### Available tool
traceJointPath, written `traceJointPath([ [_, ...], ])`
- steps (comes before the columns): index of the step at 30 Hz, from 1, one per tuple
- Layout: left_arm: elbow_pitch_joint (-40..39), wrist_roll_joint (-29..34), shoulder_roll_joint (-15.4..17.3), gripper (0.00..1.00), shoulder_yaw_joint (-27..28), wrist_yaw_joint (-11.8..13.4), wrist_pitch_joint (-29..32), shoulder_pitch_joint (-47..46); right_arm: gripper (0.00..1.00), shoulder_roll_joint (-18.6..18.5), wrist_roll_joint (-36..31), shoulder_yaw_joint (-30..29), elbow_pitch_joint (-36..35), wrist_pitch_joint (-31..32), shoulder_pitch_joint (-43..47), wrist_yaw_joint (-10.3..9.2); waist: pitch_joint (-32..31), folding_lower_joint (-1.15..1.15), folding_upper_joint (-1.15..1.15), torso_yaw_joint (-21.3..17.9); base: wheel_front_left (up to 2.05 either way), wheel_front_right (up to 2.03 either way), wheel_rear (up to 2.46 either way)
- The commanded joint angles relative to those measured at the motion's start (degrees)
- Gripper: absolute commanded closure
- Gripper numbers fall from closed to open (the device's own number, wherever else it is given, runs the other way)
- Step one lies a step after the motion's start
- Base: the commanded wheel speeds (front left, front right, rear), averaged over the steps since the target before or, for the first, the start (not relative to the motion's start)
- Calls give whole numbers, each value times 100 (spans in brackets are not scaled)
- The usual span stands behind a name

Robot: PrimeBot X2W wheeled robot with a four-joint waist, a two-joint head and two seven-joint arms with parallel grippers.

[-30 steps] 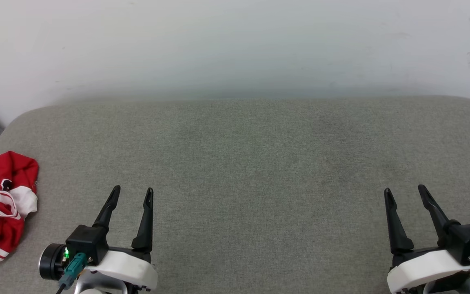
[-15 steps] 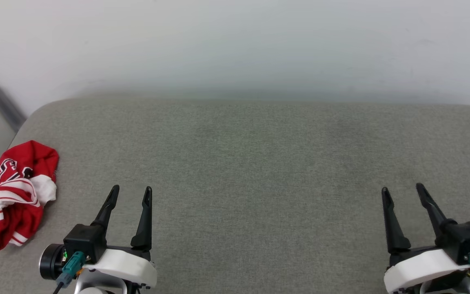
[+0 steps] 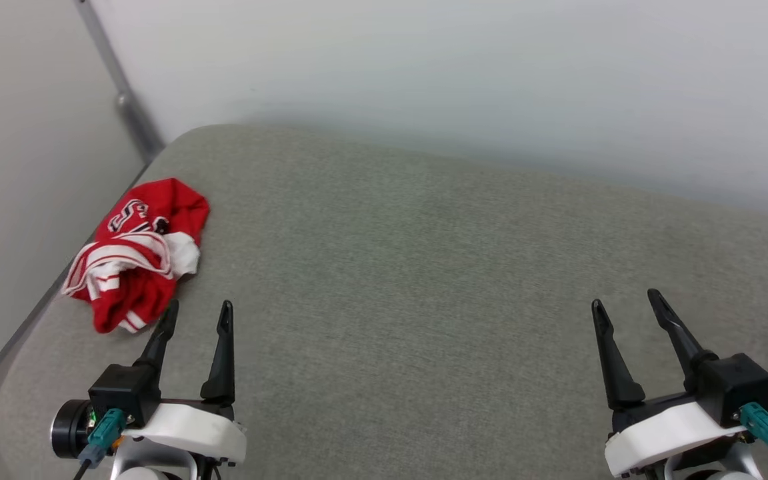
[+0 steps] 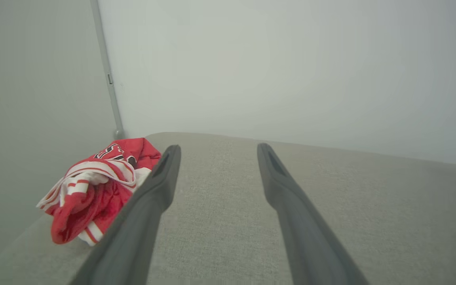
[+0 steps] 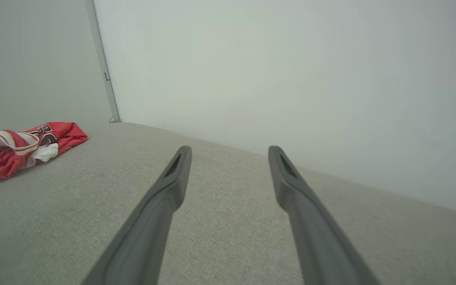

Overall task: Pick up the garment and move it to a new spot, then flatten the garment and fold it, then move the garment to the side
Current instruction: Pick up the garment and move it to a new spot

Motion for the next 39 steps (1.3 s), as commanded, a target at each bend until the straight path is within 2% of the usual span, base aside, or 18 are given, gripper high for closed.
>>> traceJointPath([
  [1, -16, 10, -2, 0, 39, 1, -15, 14, 0, 5, 35, 37, -29, 6, -55, -2, -6, 0, 0, 424, 0, 0, 0],
  [10, -86, -48, -53, 0, 246, 2, -15, 61, 0, 4, 43, 327, -112, 81, -143, -2, 54, 0, 0, 1176, 0, 0, 0],
  [17, -168, -98, -69, 0, 357, 2, -15, 51, 0, 3, -23, 424, -146, 144, -263, -2, 194, 0, 0, 1403, 0, 0, 0],
  [24, -238, -129, -104, 0, 406, 2, -15, -78, 0, 4, -82, 449, -147, 190, -398, -2, 338, 0, 0, 1433, 0, 0, 0],
  [31, 153, -296, -16, 0, 228, 2, -15, -701, 0, -117, -167, 381, -382, 366, -527, -2, 742, 0, 0, 1332, 0, 0, 0],
  [35, 741, -596, 273, 0, 102, 2, 51, -1444, 0, -233, -196, 428, -570, 487, -642, -2, 1141, 0, 0, 1075, 0, 0, 0],
  [39, 1122, -922, 735, 0, 105, 2, 603, -2289, 0, -359, -198, 434, -736, 584, -776, -2, 1622, 0, 0, 758, 0, 0, 0],
])
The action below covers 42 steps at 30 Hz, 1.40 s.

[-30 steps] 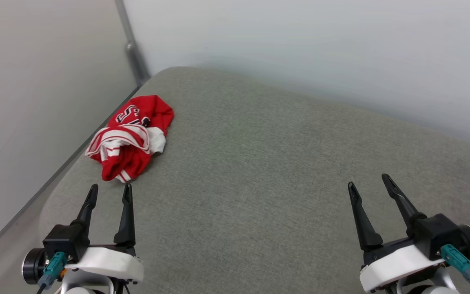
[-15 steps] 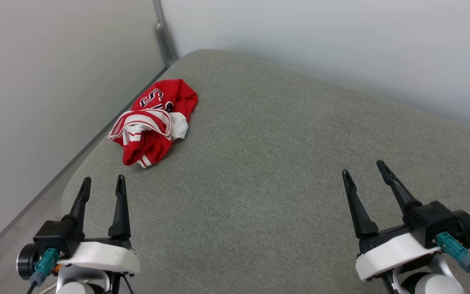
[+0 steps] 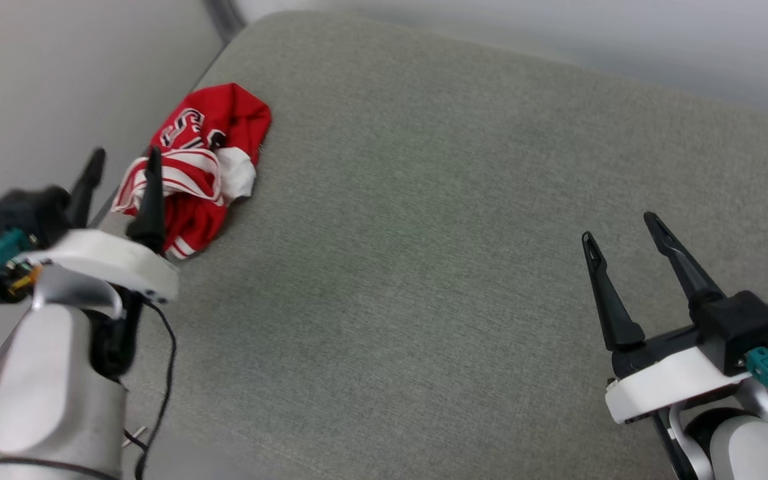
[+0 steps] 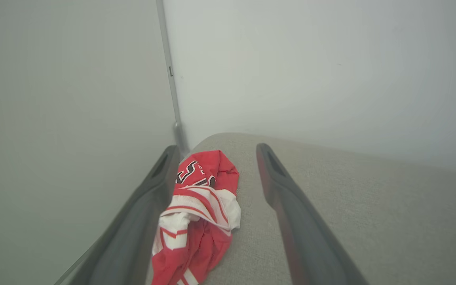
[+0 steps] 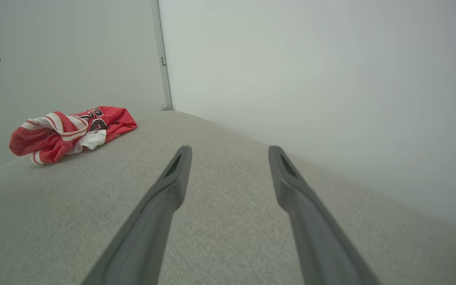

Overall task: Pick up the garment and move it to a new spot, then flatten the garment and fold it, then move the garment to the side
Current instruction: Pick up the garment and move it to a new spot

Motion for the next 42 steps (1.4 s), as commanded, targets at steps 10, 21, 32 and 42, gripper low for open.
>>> traceJointPath([
  [10, 585, -744, 1318, 0, 375, 2, 2315, -1484, 0, -201, 8, 65, -161, -49, -445, -2, 1408, -1, 0, -1119, 0, 0, 0],
  [21, 1945, -1278, 2141, 0, 455, 69, 4699, -1638, 0, 3, 29, 98, 86, -537, -852, -2, 1819, -1, 0, -1721, 0, 0, 0],
  [32, 2392, -1471, 2191, 100, 548, 221, 5051, -1351, 0, 99, 65, 78, 306, -726, -860, -2, 1634, -1, 0, -1877, 0, 0, 0],
  [42, 1821, -906, 2359, 100, 349, 285, 3382, -1714, 0, 215, 169, -80, 501, -836, -489, -2, 574, -1, 0, -1774, 0, 0, 0],
])
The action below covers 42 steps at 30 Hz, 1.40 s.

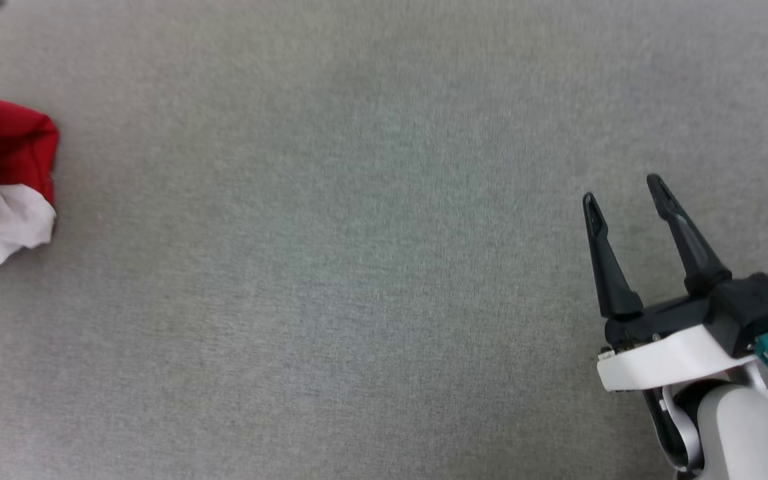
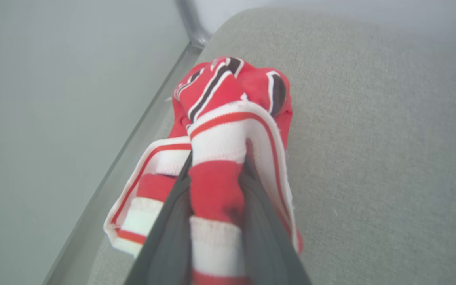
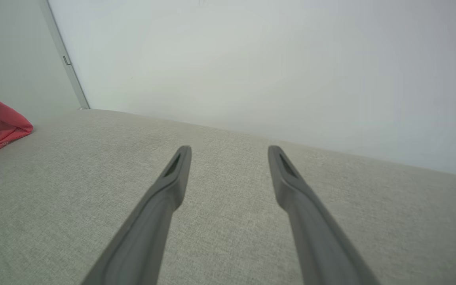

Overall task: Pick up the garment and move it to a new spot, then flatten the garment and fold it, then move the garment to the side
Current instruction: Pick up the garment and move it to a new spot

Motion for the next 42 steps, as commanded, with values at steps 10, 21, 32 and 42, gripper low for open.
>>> traceJointPath([
  [10, -430, 369, -605, 100, -231, 229, -2057, -331, 0, 136, 124, -355, -17, 32, 660, -2, -1394, 0, 0, -25, 0, 0, 0],
  [21, -1397, 447, -1441, 100, -744, 139, -2977, 227, 0, 145, 245, -506, -352, 241, 1067, -2, -1893, 0, 0, -699, 0, 0, 0],
  [32, -2673, 446, -2390, 100, -1780, 30, -2749, 1285, 0, 145, 463, -617, -460, 222, 1186, -2, -1658, 0, 0, -1484, 0, 0, 0],
  [42, -2332, 658, -2767, 100, -3346, -206, -2392, 2336, 0, 145, 596, -578, -336, 38, 1004, -2, -1144, 0, 0, -1762, 0, 0, 0],
])
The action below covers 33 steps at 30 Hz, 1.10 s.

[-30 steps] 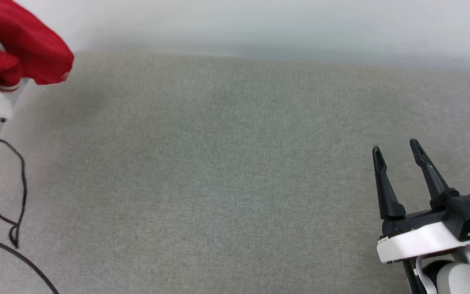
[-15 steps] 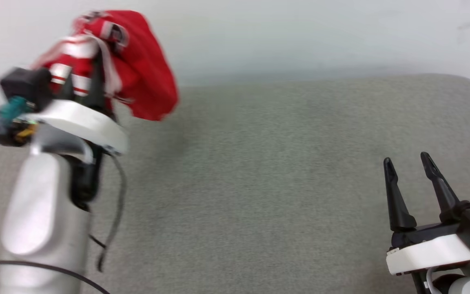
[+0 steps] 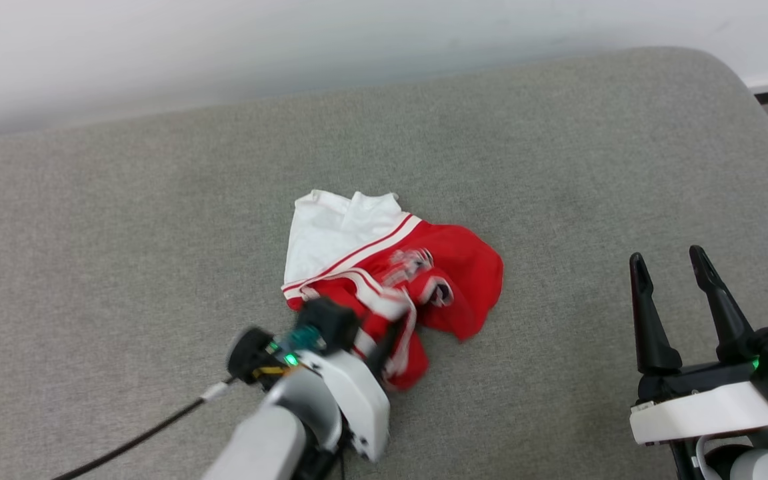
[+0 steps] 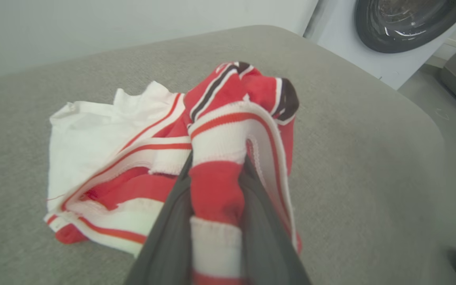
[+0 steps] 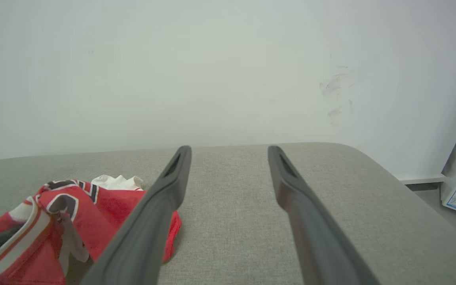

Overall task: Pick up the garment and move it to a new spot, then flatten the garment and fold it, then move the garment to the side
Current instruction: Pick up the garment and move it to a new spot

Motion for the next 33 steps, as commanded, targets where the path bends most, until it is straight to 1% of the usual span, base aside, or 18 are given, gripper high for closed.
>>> traceJointPath([
  [1, 35, -9, -1, 100, -112, -36, 23, 82, 0, 8, 3, -2, 16, -36, -107, -2, 106, 0, 0, -24, 0, 0, 0],
  [4, 187, -26, 33, 100, -502, -67, 111, 209, 0, 7, 5, -41, 68, -76, -148, -2, 198, 0, 0, 42, 0, 0, 0],
  [5, 195, -70, 14, 65, -592, -68, 105, 202, 0, 8, 1, -63, 65, -91, -177, -2, 228, 0, 0, 80, 0, 0, 0],
  [6, 199, -51, 33, 20, -683, -70, 56, 157, 0, 7, -11, -72, 81, -97, -195, -1, 227, 0, 0, 116, 0, 0, 0],
  [7, 167, -61, 33, 0, -760, -74, 1, 122, 0, 8, -31, -72, 99, -100, -198, -1, 212, 0, 0, 148, 0, 0, 0],
  [13, -177, -62, 62, 0, -771, -65, -666, -7, 0, 6, -113, -88, 171, -47, -135, -2, -78, 0, 0, 369, 0, 0, 0],
  [16, -385, -72, 69, 0, -661, 42, -958, 89, 0, 6, -128, -96, 176, -8, -50, -2, -296, 0, 0, 477, 0, 0, 0],
  [19, -571, -110, 87, 0, -453, 272, -1191, 188, 0, 6, -148, -101, 146, 50, 36, -2, -487, 0, 0, 584, 0, 0, 0],
  [22, -716, -141, 109, 0, -156, 575, -1409, 280, 0, 6, -174, -116, 107, 120, 150, -2, -641, 0, 0, 700, 0, 0, 0],
  [27, -850, -200, 273, 0, 484, 1065, -1647, 522, 0, 6, -175, -122, 44, 232, 336, -2, -843, 0, 0, 842, 0, 0, 0],
  [30, -944, -256, 402, 0, 885, 1283, -1715, 815, 0, 6, -159, -107, 20, 297, 459, -2, -950, 0, 0, 874, 0, 0, 0],
  [33, -1005, -315, 558, 0, 1199, 1392, -1742, 1142, 0, 6, -141, -108, -7, 349, 558, -2, -1026, 0, 0, 889, 0, 0, 0],
])
